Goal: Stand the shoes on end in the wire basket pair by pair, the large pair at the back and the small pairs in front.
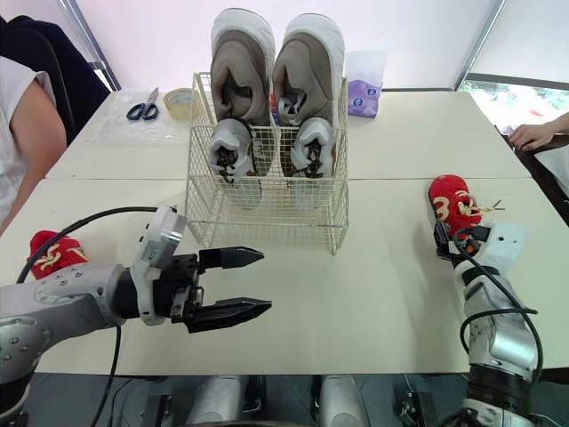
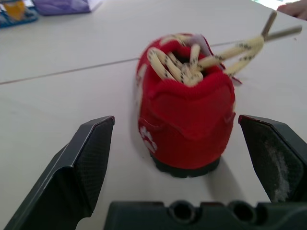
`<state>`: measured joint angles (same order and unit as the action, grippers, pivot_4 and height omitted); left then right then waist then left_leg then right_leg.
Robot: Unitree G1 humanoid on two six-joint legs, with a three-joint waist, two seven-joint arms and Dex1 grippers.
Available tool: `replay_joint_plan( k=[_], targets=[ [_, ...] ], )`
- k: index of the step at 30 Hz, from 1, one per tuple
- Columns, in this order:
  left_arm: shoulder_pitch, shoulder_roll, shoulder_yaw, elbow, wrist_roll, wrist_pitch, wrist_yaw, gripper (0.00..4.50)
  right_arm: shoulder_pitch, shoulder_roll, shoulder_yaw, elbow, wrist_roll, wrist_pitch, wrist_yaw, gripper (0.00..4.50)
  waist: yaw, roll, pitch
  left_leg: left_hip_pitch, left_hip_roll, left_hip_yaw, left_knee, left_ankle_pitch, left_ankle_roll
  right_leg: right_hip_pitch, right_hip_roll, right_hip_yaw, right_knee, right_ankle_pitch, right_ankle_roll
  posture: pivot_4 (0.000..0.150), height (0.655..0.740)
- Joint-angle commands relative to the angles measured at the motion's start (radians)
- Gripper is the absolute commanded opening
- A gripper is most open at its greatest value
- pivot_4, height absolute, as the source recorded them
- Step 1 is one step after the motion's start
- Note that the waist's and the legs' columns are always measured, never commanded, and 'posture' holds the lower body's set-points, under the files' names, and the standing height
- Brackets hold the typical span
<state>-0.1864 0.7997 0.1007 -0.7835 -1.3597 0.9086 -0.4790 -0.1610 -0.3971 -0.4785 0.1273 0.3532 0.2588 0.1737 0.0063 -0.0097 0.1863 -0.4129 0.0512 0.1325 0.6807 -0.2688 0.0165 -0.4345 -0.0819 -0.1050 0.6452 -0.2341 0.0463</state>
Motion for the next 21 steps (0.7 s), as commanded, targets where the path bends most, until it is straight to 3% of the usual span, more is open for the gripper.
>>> replay_joint_plan(
  k=[1, 5, 10, 11, 15, 17, 21],
  targets=[
    [0.012, 0.006, 0.008, -0.027, 0.012, -0.030, 0.003, 4.49, -0.043, -0.004, -0.006, 0.079, -0.023, -0.088, -0.001, 4.50, -0.001, 0.000, 0.000, 0.000, 0.000, 0.000, 0.000, 0.000, 0.000, 0.000, 0.000, 0.000, 0.000, 0.000, 0.000, 0.150, 0.7357],
    [0.025, 0.003, 0.000, -0.035, 0.026, -0.036, 0.016, 4.49, -0.128, -0.034, 0.003, 0.295, -0.046, -0.187, 0.041, 4.50, -0.004, 0.000, 0.000, 0.000, 0.000, 0.000, 0.000, 0.000, 0.000, 0.000, 0.000, 0.000, 0.000, 0.000, 0.000, 0.150, 0.7357],
    [0.040, 0.014, 0.008, -0.037, 0.025, -0.042, 0.019, 4.50, -0.176, -0.050, 0.012, 0.413, -0.056, -0.258, 0.064, 2.18, -0.014, 0.000, 0.000, 0.001, 0.000, 0.000, 0.000, 0.000, 0.000, 0.002, 0.000, 0.000, 0.000, 0.000, 0.000, 0.150, 0.7357],
    [0.044, 0.017, 0.013, -0.036, 0.024, -0.044, 0.019, 4.50, -0.178, -0.048, 0.013, 0.417, -0.055, -0.263, 0.068, 1.90, -0.017, 0.000, 0.000, 0.001, 0.000, 0.000, 0.000, 0.000, 0.000, 0.002, 0.000, 0.000, 0.000, 0.000, 0.000, 0.150, 0.7357],
    [0.053, 0.037, 0.049, -0.021, 0.009, -0.051, 0.023, 4.50, -0.192, -0.064, -0.012, 0.391, -0.025, -0.279, 0.088, 1.76, -0.019, 0.000, 0.000, 0.002, 0.000, 0.000, 0.000, 0.000, 0.000, 0.002, 0.000, 0.000, 0.000, 0.000, 0.001, 0.150, 0.7357],
    [0.031, 0.071, 0.094, 0.023, -0.056, -0.037, 0.048, 4.50, -0.259, -0.146, -0.055, 0.383, 0.004, -0.298, 0.116, 1.76, -0.019, 0.003, 0.002, 0.002, 0.000, 0.000, 0.000, 0.000, 0.000, 0.002, 0.000, 0.000, 0.000, 0.000, 0.001, 0.150, 0.7357],
    [-0.090, 0.156, 0.195, 0.179, -0.209, -0.027, 0.049, 4.50, -0.571, -0.397, -0.032, 0.392, 0.090, -0.258, 0.367, 1.76, -0.024, 0.028, 0.016, 0.000, -0.004, 0.005, 0.000, 0.002, 0.005, -0.002, -0.005, 0.003, 0.000, 0.001, 0.001, 0.150, 0.7357]
  ],
)
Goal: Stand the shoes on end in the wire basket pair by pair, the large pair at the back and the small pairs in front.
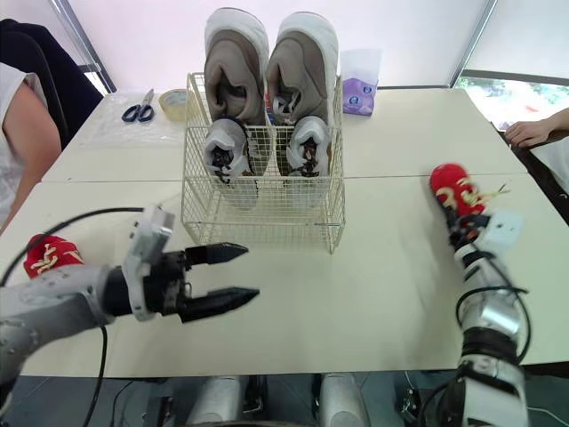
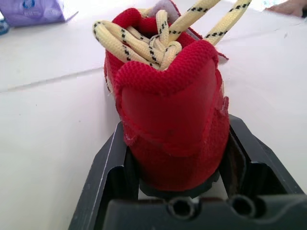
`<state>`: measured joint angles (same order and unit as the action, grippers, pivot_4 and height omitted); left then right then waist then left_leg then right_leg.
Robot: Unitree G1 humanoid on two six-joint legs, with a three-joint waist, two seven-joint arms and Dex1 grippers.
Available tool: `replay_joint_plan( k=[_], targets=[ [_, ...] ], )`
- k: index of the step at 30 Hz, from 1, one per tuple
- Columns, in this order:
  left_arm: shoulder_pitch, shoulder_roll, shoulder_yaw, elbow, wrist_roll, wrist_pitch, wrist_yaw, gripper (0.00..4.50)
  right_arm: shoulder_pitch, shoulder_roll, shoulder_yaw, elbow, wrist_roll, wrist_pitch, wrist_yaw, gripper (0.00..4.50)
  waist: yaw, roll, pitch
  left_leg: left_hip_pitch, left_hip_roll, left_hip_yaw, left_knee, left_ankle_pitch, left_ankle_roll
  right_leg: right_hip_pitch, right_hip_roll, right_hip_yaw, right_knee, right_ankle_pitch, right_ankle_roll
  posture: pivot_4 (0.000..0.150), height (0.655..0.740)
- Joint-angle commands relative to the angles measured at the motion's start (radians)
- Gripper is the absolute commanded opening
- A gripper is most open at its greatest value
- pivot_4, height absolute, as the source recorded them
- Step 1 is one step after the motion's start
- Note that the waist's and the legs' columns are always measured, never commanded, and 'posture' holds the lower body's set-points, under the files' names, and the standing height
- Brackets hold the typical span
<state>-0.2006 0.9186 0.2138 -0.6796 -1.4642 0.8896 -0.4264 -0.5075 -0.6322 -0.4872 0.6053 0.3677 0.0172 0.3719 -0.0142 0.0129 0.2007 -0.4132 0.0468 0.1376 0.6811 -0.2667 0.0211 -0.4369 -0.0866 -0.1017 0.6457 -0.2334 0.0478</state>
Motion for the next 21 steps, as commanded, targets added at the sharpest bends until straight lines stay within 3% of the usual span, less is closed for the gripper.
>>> replay_joint_plan(
  k=[1, 6, 9, 11, 18, 21],
  targets=[
    [-0.092, 0.048, 0.089, 0.099, -0.117, -0.005, -0.008, 4.50, -0.267, -0.186, -0.011, -0.074, 0.087, -0.007, 0.212, 1.76, -0.006, 0.006, 0.001, -0.001, -0.001, 0.002, 0.000, 0.000, 0.001, -0.003, 0.000, 0.003, 0.002, 0.001, 0.002, 0.150, 0.7357],
    [-0.201, 0.178, 0.192, 0.371, -0.153, 0.079, -0.132, 4.50, -0.625, -0.449, 0.197, -0.076, 0.169, 0.299, 0.779, 1.76, -0.005, -0.010, 0.001, 0.006, 0.001, -0.001, -0.019, 0.005, -0.008, -0.003, 0.009, 0.004, -0.001, -0.002, 0.000, 0.150, 0.7357],
    [-0.282, 0.217, 0.214, 0.514, -0.125, 0.097, -0.182, 4.50, -0.704, -0.501, 0.266, -0.207, 0.286, 0.508, 1.007, 1.76, -0.002, -0.012, 0.002, 0.004, 0.004, -0.002, -0.020, 0.007, -0.013, -0.006, 0.012, 0.003, -0.001, -0.005, -0.005, 0.150, 0.7357],
    [-0.326, 0.213, 0.204, 0.543, -0.125, 0.112, -0.195, 4.50, -0.695, -0.490, 0.294, -0.309, 0.334, 0.548, 1.102, 1.76, 0.000, -0.012, 0.002, 0.004, 0.004, -0.002, -0.021, 0.006, -0.014, -0.006, 0.010, 0.003, -0.001, -0.005, -0.005, 0.150, 0.7357],
    [-0.397, 0.113, 0.115, 0.479, -0.437, 0.162, -0.059, 4.50, -0.678, -0.294, 0.384, -0.495, 0.325, 0.492, 1.128, 1.76, 0.000, -0.018, 0.003, 0.003, 0.002, 0.001, -0.016, 0.006, -0.014, -0.004, 0.002, 0.004, 0.000, -0.003, 0.001, 0.150, 0.7357],
    [-0.390, 0.089, 0.090, 0.432, -0.500, 0.146, 0.006, 4.50, -0.665, -0.260, 0.395, -0.538, 0.334, 0.495, 1.135, 1.76, 0.007, -0.020, 0.003, 0.003, 0.001, 0.000, -0.015, 0.007, -0.015, -0.004, 0.000, 0.004, 0.001, -0.003, 0.001, 0.150, 0.7357]
  ],
)
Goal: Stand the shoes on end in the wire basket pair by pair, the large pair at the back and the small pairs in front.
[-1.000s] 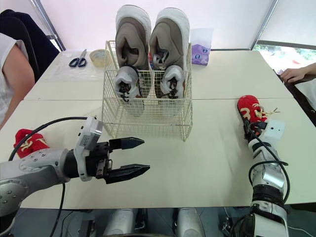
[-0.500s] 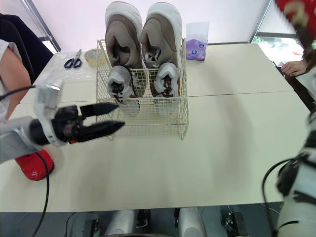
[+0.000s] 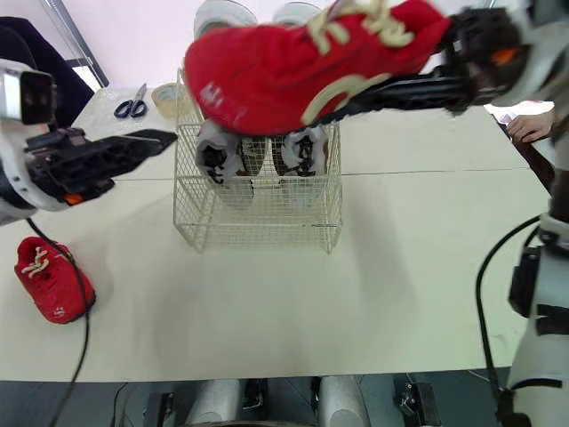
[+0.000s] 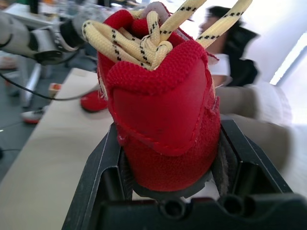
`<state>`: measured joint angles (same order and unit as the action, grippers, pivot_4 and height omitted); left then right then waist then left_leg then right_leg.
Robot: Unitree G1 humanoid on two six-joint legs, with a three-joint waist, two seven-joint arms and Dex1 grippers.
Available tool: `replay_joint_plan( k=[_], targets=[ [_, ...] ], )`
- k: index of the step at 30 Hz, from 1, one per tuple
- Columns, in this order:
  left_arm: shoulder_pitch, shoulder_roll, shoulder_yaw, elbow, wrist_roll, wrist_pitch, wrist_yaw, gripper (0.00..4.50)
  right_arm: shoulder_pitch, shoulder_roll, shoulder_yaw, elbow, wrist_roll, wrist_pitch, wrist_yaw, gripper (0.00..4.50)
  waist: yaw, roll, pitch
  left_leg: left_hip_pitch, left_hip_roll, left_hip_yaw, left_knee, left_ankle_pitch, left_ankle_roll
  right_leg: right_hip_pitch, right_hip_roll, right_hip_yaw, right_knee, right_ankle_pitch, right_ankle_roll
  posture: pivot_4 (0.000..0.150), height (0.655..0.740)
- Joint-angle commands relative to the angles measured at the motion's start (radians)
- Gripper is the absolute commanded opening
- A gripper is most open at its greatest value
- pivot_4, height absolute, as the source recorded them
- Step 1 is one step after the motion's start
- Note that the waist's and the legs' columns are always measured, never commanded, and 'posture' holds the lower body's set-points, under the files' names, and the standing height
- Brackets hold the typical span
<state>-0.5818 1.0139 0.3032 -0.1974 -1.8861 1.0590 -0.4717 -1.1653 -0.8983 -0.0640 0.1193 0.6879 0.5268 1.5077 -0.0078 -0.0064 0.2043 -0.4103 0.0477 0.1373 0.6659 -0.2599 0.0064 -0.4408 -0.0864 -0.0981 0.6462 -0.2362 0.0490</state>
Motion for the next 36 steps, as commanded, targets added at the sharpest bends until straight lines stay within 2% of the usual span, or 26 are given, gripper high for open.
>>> replay_joint_plan(
  k=[1, 9, 16, 22, 35, 36],
  targets=[
    [-0.014, -0.028, -0.001, -0.060, -0.083, -0.030, 0.068, 4.50, -0.001, 0.015, -0.026, -0.065, 0.014, -0.019, -0.003, 1.76, 0.000, 0.000, 0.000, 0.000, 0.000, 0.000, 0.000, 0.000, 0.000, 0.000, 0.000, 0.000, 0.000, 0.000, 0.000, 0.150, 0.7357],
    [-0.067, -0.166, -0.012, -0.083, -0.086, -0.027, 0.143, 4.50, 0.048, 0.082, -0.001, -0.143, -0.003, -0.040, -0.039, 1.76, -0.006, -0.002, -0.001, 0.000, -0.001, 0.000, 0.001, 0.000, 0.000, 0.001, 0.003, 0.000, 0.001, 0.000, 0.000, 0.150, 0.7357],
    [-0.059, -0.128, 0.009, -0.074, -0.086, 0.011, 0.122, 4.50, 0.055, 0.103, -0.004, -0.092, -0.057, -0.071, -0.060, 1.76, -0.005, -0.002, -0.001, 0.001, 0.000, -0.001, 0.001, 0.001, -0.002, 0.001, 0.004, 0.000, 0.002, 0.000, 0.000, 0.150, 0.7357],
    [-0.020, -0.082, 0.031, -0.064, -0.086, 0.022, 0.107, 4.50, 0.043, 0.111, -0.030, -0.079, -0.030, -0.055, -0.071, 1.76, -0.005, -0.002, -0.001, 0.001, 0.000, -0.001, 0.001, 0.001, -0.002, 0.001, 0.004, 0.000, 0.002, 0.000, 0.000, 0.150, 0.7357],
    [-0.100, -0.235, -0.040, -0.019, -0.086, -0.012, 0.186, 4.50, 0.077, 0.141, 0.005, -0.189, -0.013, -0.021, -0.082, 1.76, -0.003, -0.002, -0.001, 0.001, 0.000, -0.001, 0.002, 0.001, -0.002, 0.002, 0.004, 0.000, 0.002, 0.000, 0.000, 0.150, 0.7357],
    [-0.100, -0.243, -0.045, -0.018, -0.086, -0.010, 0.189, 4.25, 0.079, 0.142, 0.004, -0.194, -0.012, -0.019, -0.086, 1.76, -0.003, -0.002, -0.001, 0.001, 0.000, -0.001, 0.002, 0.001, -0.002, 0.002, 0.004, 0.000, 0.002, 0.000, 0.000, 0.150, 0.7357]
  ],
)
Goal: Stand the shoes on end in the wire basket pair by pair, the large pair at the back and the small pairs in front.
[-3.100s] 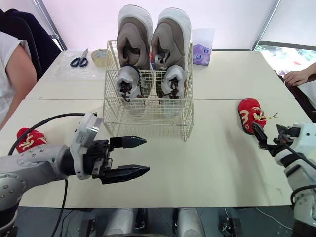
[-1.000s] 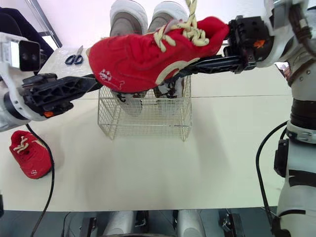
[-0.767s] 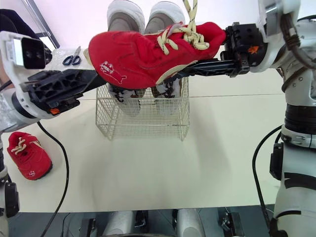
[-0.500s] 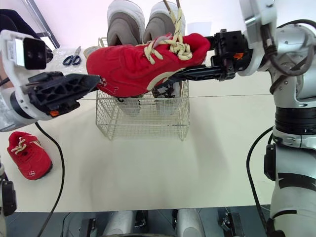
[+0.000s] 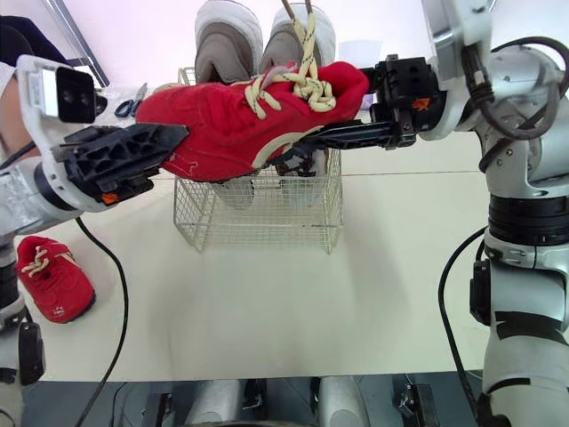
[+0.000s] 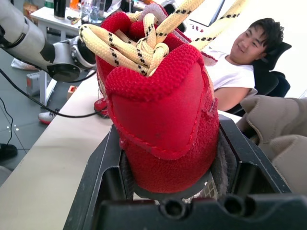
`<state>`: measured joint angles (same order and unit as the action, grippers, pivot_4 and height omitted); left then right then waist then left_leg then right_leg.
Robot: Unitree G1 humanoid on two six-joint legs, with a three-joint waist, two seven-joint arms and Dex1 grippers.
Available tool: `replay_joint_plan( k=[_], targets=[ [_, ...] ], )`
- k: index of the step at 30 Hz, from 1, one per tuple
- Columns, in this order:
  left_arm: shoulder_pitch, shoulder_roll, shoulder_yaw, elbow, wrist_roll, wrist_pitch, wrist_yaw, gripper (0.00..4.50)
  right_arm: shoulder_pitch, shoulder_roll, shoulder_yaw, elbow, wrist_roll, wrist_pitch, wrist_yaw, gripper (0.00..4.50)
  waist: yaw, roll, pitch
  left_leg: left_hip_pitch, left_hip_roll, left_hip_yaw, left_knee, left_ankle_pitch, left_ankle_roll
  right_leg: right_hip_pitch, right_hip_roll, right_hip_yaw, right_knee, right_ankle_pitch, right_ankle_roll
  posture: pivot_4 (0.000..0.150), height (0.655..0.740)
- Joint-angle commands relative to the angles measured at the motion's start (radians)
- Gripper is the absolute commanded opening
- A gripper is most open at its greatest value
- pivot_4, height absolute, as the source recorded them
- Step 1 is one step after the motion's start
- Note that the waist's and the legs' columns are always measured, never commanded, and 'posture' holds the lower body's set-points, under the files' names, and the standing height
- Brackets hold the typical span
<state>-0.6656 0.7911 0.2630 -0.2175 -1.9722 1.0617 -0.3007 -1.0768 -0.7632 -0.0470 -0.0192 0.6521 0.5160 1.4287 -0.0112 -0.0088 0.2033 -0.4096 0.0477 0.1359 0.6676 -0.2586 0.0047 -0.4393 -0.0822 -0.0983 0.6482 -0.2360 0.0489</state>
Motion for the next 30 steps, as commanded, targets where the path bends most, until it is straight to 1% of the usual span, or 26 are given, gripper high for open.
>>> replay_joint_plan(
  k=[1, 2, 4, 5, 7, 8, 9, 10, 11, 12, 14, 17, 19, 21, 23, 26, 28, 30],
  targets=[
    [-0.016, -0.025, -0.006, 0.002, 0.000, -0.010, 0.021, 3.96, -0.009, 0.007, -0.014, -0.059, 0.026, -0.006, -0.010, 1.76, 0.000, 0.000, 0.000, 0.000, 0.000, 0.000, 0.000, 0.000, 0.000, 0.000, 0.000, 0.000, 0.000, 0.000, 0.000, 0.150, 0.7357],
    [-0.014, -0.033, -0.005, 0.006, 0.000, -0.005, 0.022, 3.66, -0.007, 0.008, -0.016, -0.062, 0.027, -0.005, -0.014, 1.76, 0.000, 0.000, 0.000, 0.000, 0.000, 0.000, 0.000, 0.000, 0.000, 0.000, 0.000, 0.000, 0.000, 0.000, 0.000, 0.150, 0.7357],
    [-0.013, -0.049, 0.000, 0.016, 0.000, -0.001, 0.025, 2.77, -0.004, 0.006, -0.017, -0.066, 0.027, -0.002, -0.019, 1.76, -0.001, 0.000, 0.000, 0.000, 0.000, 0.000, 0.000, 0.000, 0.000, 0.000, 0.000, 0.000, 0.000, 0.000, 0.000, 0.150, 0.7357],
    [-0.013, -0.054, 0.002, 0.020, 0.000, 0.001, 0.023, 2.23, -0.001, 0.004, -0.017, -0.068, 0.027, -0.001, -0.021, 1.76, 0.000, 0.000, 0.000, 0.000, 0.000, 0.000, 0.000, 0.000, 0.000, 0.000, 0.000, 0.000, 0.000, 0.000, 0.000, 0.150, 0.7357],
    [-0.014, -0.059, 0.007, 0.023, 0.000, 0.003, 0.026, 1.32, 0.003, -0.001, -0.015, -0.072, 0.025, 0.003, -0.026, 1.76, 0.000, 0.000, 0.000, 0.000, 0.000, 0.000, 0.000, 0.000, 0.000, 0.000, 0.000, 0.000, 0.000, 0.000, 0.000, 0.150, 0.7357],
    [-0.016, -0.062, 0.009, 0.024, 0.000, 0.004, 0.029, 0.99, 0.004, -0.003, -0.014, -0.073, 0.024, 0.005, -0.027, 1.76, 0.000, 0.000, 0.000, 0.000, 0.000, 0.000, 0.000, 0.000, 0.000, 0.000, 0.000, 0.000, 0.000, 0.000, 0.000, 0.150, 0.7357],
    [-0.017, -0.063, 0.011, 0.024, 0.000, 0.004, 0.035, 0.49, 0.004, -0.003, -0.016, -0.072, 0.024, 0.007, -0.033, 2.20, 0.000, 0.000, 0.000, 0.000, 0.000, 0.000, 0.000, 0.000, 0.000, 0.000, 0.000, 0.000, 0.000, 0.000, 0.000, 0.150, 0.7357],
    [-0.016, -0.063, 0.013, 0.022, 0.000, 0.002, 0.042, 0.27, 0.005, -0.005, -0.019, -0.072, 0.024, 0.009, -0.036, 2.68, 0.000, 0.000, 0.000, 0.000, 0.000, 0.000, 0.000, 0.000, 0.000, 0.000, 0.000, 0.000, 0.000, 0.000, 0.000, 0.150, 0.7357],
    [-0.015, -0.068, 0.018, 0.020, 0.000, -0.002, 0.052, 0.26, 0.008, -0.008, -0.024, -0.072, 0.026, 0.015, -0.041, 3.02, 0.000, 0.000, 0.000, 0.000, 0.000, 0.000, 0.000, 0.000, 0.000, 0.000, 0.000, 0.000, 0.000, 0.000, 0.000, 0.150, 0.7357],
    [-0.015, -0.072, 0.025, 0.019, 0.000, -0.006, 0.056, 0.26, 0.010, -0.011, -0.032, -0.070, 0.031, 0.026, -0.051, 3.60, 0.000, 0.000, 0.000, 0.000, 0.000, 0.000, 0.000, 0.000, 0.000, 0.000, 0.000, 0.000, 0.000, 0.000, 0.000, 0.150, 0.7357],
    [-0.005, -0.081, 0.056, 0.001, 0.000, -0.022, 0.065, 0.26, 0.036, -0.030, -0.067, -0.063, 0.044, 0.073, -0.095, 4.42, 0.000, 0.000, 0.000, 0.000, 0.000, 0.000, 0.000, 0.000, 0.000, 0.000, 0.000, 0.000, 0.000, 0.000, 0.000, 0.150, 0.7357],
    [0.008, -0.104, 0.110, -0.031, 0.000, -0.059, 0.088, 0.26, 0.104, -0.051, -0.148, -0.037, 0.084, 0.163, -0.185, 4.42, 0.003, -0.001, 0.000, 0.000, 0.000, 0.000, 0.000, 0.000, 0.000, 0.001, 0.000, 0.000, 0.000, 0.000, 0.000, 0.150, 0.7357],
    [0.018, -0.124, 0.142, -0.059, 0.000, -0.097, 0.115, 0.26, 0.174, -0.026, -0.247, -0.019, 0.168, 0.249, -0.285, 4.42, 0.004, -0.002, -0.001, 0.000, 0.000, -0.001, 0.001, 0.000, 0.000, 0.001, -0.001, 0.000, 0.000, 0.000, 0.000, 0.150, 0.7357],
    [0.023, -0.155, 0.160, -0.098, 0.000, -0.151, 0.149, 0.26, 0.254, 0.074, -0.379, -0.039, 0.382, 0.358, -0.453, 4.42, 0.004, -0.004, -0.002, 0.001, 0.000, -0.001, 0.001, 0.000, 0.000, 0.003, -0.001, 0.000, -0.001, 0.000, 0.000, 0.150, 0.7357],
    [0.023, -0.179, 0.157, -0.133, 0.000, -0.203, 0.174, 0.26, 0.314, 0.190, -0.450, -0.097, 0.584, 0.406, -0.622, 4.42, 0.002, -0.005, -0.003, 0.002, 0.000, -0.002, 0.001, 0.000, 0.000, 0.005, 0.000, -0.001, 0.000, 0.000, 0.000, 0.150, 0.7357],
    [0.014, -0.233, 0.125, -0.152, 0.019, -0.272, 0.186, 0.26, 0.360, 0.387, -0.419, -0.226, 0.744, 0.367, -0.870, 4.42, -0.007, -0.004, -0.003, 0.003, 0.001, -0.002, 0.001, 0.000, -0.001, 0.005, 0.000, 0.000, 0.000, 0.001, -0.001, 0.150, 0.7357],
    [0.007, -0.280, 0.096, -0.143, 0.071, -0.304, 0.164, 0.26, 0.356, 0.498, -0.363, -0.276, 0.749, 0.325, -0.978, 4.42, -0.005, -0.004, -0.003, 0.004, 0.002, -0.002, 0.000, 0.001, -0.002, 0.004, 0.001, 0.000, 0.001, 0.001, -0.002, 0.150, 0.7357],
    [0.003, -0.313, 0.069, -0.136, 0.119, -0.322, 0.140, 0.26, 0.351, 0.565, -0.318, -0.302, 0.740, 0.294, -1.043, 4.42, -0.002, -0.004, -0.003, 0.004, 0.002, -0.003, 0.000, 0.002, -0.003, 0.004, 0.003, -0.001, 0.001, 0.001, -0.002, 0.150, 0.7357]
  ],
)
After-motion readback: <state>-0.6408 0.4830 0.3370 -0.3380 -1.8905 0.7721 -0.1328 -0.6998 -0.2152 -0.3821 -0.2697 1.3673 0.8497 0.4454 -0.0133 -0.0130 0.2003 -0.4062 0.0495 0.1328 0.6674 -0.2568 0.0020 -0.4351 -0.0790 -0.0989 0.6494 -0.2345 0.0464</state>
